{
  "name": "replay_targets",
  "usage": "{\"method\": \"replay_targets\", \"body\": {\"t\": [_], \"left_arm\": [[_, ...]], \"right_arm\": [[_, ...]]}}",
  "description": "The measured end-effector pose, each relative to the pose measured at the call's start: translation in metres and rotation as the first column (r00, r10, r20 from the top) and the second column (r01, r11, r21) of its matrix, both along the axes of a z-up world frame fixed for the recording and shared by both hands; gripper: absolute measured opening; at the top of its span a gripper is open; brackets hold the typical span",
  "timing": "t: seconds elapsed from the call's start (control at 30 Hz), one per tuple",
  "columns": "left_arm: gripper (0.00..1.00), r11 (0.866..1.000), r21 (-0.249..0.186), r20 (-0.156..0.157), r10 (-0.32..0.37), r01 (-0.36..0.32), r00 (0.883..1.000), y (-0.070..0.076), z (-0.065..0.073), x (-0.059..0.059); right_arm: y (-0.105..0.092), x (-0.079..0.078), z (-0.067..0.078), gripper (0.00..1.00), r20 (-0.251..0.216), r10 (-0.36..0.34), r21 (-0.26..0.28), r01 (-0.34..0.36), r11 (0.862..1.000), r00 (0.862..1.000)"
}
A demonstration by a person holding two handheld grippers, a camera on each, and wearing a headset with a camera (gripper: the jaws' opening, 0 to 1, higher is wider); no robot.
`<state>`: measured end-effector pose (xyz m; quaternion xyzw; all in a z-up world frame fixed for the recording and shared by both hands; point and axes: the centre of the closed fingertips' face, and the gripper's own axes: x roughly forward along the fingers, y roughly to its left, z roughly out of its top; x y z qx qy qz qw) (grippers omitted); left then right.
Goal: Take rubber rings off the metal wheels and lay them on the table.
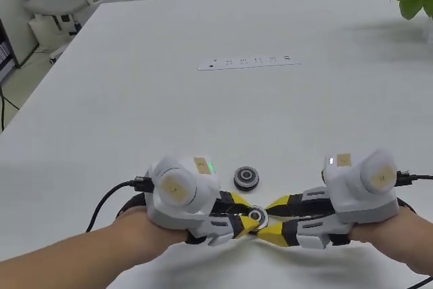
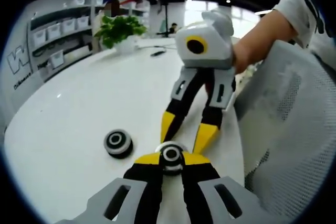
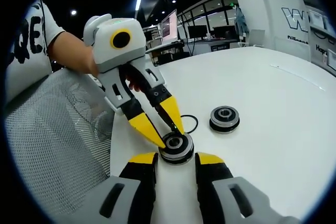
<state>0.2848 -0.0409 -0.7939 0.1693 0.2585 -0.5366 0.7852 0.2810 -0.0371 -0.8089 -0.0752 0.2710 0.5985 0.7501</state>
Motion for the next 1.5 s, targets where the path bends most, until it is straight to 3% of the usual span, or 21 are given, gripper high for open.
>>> {"method": "replay_targets", "body": {"t": [0.13, 0.53, 0.73, 0.87, 0.9, 0.93, 1.0, 1.27, 1.5], "left_arm": [[0.14, 1.000, -0.002, 0.002, 0.005, -0.005, 1.000, 0.000, -0.001, 0.000], [0.14, 1.000, -0.007, 0.004, 0.016, -0.016, 1.000, -0.001, -0.001, 0.000], [0.13, 1.000, -0.014, 0.004, 0.022, -0.022, 1.000, -0.001, -0.001, 0.001], [0.13, 1.000, -0.013, 0.006, 0.024, -0.023, 1.000, 0.000, -0.001, 0.001], [0.13, 1.000, -0.014, 0.004, 0.025, -0.025, 1.000, 0.000, -0.001, 0.001], [0.13, 1.000, -0.016, 0.003, 0.025, -0.025, 1.000, 0.000, -0.001, 0.001], [0.13, 1.000, -0.015, 0.005, 0.025, -0.025, 1.000, 0.000, -0.001, 0.001], [0.13, 1.000, -0.011, 0.011, 0.026, -0.026, 1.000, -0.001, -0.001, 0.000], [0.13, 1.000, -0.005, 0.016, 0.025, -0.025, 1.000, -0.001, -0.001, 0.000]], "right_arm": [[0.001, 0.000, 0.001, 0.23, 0.002, 0.000, 0.004, 0.000, 1.000, 1.000], [-0.005, -0.001, -0.001, 0.18, 0.064, 0.024, -0.029, -0.022, 0.999, 0.998], [-0.007, -0.002, -0.001, 0.16, 0.067, 0.024, -0.033, -0.022, 0.999, 0.997], [-0.010, -0.001, -0.003, 0.06, 0.065, 0.024, -0.049, -0.021, 0.999, 0.998], [-0.012, 0.001, -0.003, 0.00, 0.057, 0.013, -0.050, -0.010, 0.999, 0.998], [-0.011, 0.001, -0.004, 0.00, 0.038, 0.005, -0.047, -0.003, 0.999, 0.999], [-0.011, 0.003, -0.003, 0.01, 0.050, 0.006, -0.048, -0.004, 0.999, 0.999], [-0.011, 0.006, -0.004, 0.00, 0.021, -0.021, -0.050, 0.022, 0.999, 1.000], [-0.014, 0.007, -0.003, 0.00, -0.076, -0.086, -0.013, 0.085, 0.996, 0.993]]}}
